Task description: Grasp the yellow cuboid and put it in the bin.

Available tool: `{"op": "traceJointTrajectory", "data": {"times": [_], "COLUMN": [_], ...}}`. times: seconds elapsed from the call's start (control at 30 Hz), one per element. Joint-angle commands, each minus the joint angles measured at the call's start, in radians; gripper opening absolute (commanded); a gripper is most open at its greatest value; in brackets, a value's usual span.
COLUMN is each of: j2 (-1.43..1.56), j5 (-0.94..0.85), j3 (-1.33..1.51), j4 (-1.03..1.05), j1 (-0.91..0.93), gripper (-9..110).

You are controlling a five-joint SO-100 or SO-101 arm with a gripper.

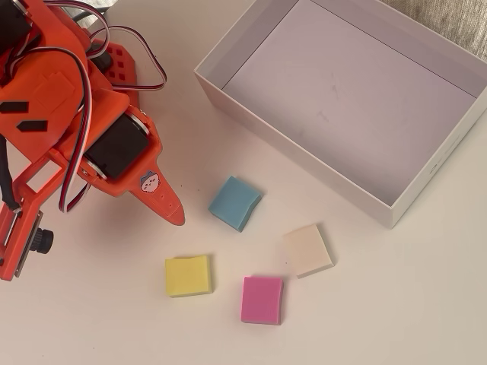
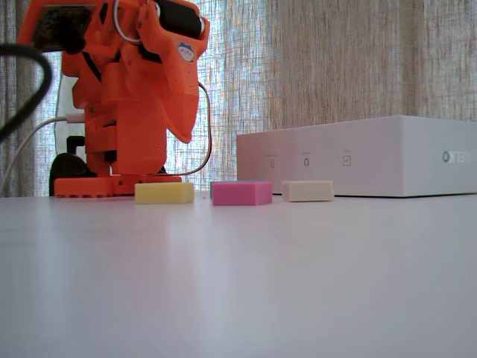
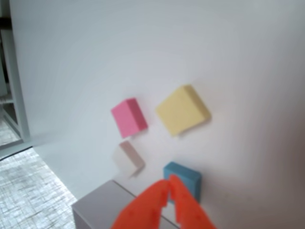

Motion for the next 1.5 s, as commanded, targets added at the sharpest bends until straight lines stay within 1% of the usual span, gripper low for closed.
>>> {"op": "traceJointTrajectory", "data": {"times": [0.0,0.47,0.53,0.6,0.67,0.73,0.8,0.9,1.0,1.1,1.2,1.3,1.47], "j2": [0.003,0.003,0.003,-0.005,-0.06,-0.163,-0.279,-0.471,-0.678,-0.881,-1.048,-1.163,-1.239], "j5": [-0.025,-0.026,-0.02,-0.012,0.038,0.137,0.238,0.344,0.46,0.589,0.675,0.744,0.769], "j3": [-0.006,-0.006,-0.006,-0.006,-0.048,-0.144,-0.267,-0.469,-0.709,-0.959,-1.152,-1.218,-1.141], "j4": [-0.017,-0.017,-0.02,-0.058,-0.126,-0.181,-0.213,-0.247,-0.229,-0.158,-0.028,0.091,0.16], "j1": [-0.017,-0.018,-0.015,-0.012,-0.011,-0.02,-0.037,-0.086,-0.14,-0.173,-0.224,-0.233,-0.169], "gripper": [-8,-8,-3,5,15,25,29,29,29,29,29,29,30]}}
